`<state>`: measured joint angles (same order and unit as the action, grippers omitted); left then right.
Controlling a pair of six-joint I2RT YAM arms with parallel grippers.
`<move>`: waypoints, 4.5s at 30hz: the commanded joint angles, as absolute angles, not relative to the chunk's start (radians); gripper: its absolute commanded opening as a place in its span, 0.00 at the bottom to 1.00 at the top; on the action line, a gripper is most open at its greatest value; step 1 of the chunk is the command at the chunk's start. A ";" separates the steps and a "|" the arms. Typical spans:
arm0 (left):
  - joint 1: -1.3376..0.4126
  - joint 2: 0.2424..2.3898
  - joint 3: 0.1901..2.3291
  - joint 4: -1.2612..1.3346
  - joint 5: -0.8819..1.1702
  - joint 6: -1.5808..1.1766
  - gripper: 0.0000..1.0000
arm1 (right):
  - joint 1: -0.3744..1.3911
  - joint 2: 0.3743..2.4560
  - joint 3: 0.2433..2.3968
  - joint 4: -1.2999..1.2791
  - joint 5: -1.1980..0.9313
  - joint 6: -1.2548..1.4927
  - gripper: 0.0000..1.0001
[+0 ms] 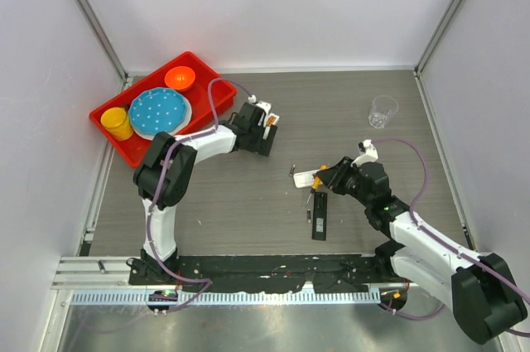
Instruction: Unload the batteries from the remote control
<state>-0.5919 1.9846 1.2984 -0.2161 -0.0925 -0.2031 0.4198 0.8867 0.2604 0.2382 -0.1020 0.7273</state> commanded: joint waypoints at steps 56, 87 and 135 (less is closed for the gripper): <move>-1.126 1.565 0.713 -0.288 -0.133 -0.555 0.10 | 0.420 0.741 0.304 0.173 -0.094 0.716 0.01; -1.210 1.565 0.758 -0.229 -0.258 -0.307 0.71 | 0.419 0.756 0.311 0.181 -0.086 0.704 0.01; -1.037 1.709 0.936 -0.121 0.046 0.031 0.54 | 0.419 0.922 0.457 0.160 0.044 0.607 0.01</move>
<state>-1.0382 1.7493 0.9710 -0.1329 -0.0074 0.0341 0.4194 0.8989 0.3958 0.1322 -0.0078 0.6449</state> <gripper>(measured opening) 0.545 0.248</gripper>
